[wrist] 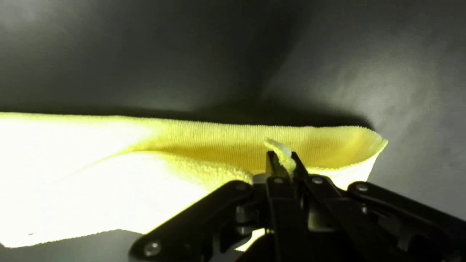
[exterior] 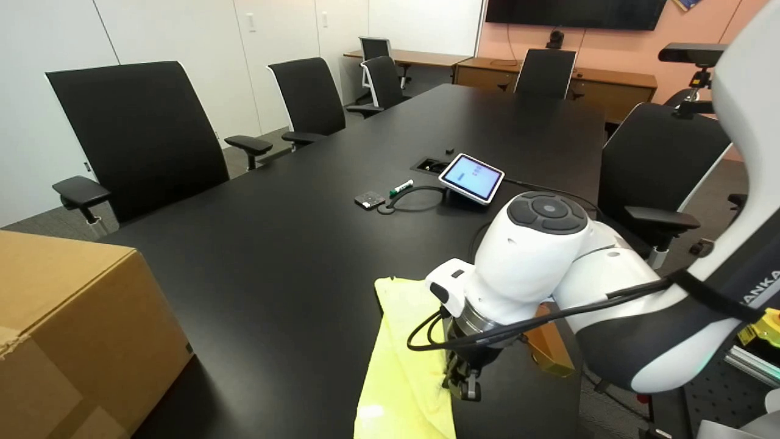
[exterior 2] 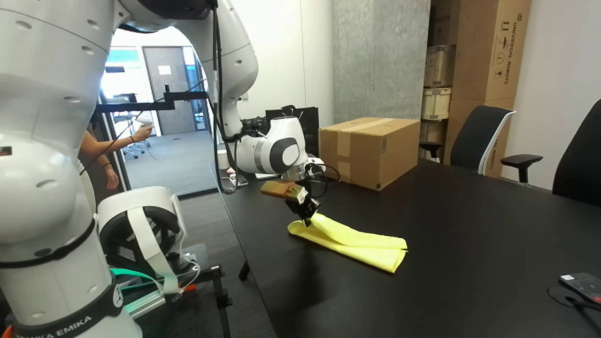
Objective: Fold the cloth on the table
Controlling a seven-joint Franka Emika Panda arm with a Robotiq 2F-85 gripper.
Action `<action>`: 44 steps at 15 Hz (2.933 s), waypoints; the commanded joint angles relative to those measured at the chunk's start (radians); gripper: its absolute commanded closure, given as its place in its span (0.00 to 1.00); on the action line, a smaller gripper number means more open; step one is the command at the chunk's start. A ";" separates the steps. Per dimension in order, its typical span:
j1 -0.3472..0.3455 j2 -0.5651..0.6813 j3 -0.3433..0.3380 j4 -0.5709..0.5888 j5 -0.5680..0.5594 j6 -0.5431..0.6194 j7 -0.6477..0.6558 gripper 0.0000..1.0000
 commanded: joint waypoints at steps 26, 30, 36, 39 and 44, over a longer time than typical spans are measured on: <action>0.384 0.066 -0.214 0.287 -0.099 0.039 0.115 0.01; 0.326 -0.088 -0.231 0.099 -0.132 -0.070 0.093 0.00; 0.065 -0.352 -0.093 -0.155 -0.057 -0.431 0.045 0.00; -0.076 -0.504 -0.022 -0.289 0.041 -0.520 -0.010 0.00; -0.206 -0.769 -0.019 -0.473 0.225 -0.581 -0.165 0.00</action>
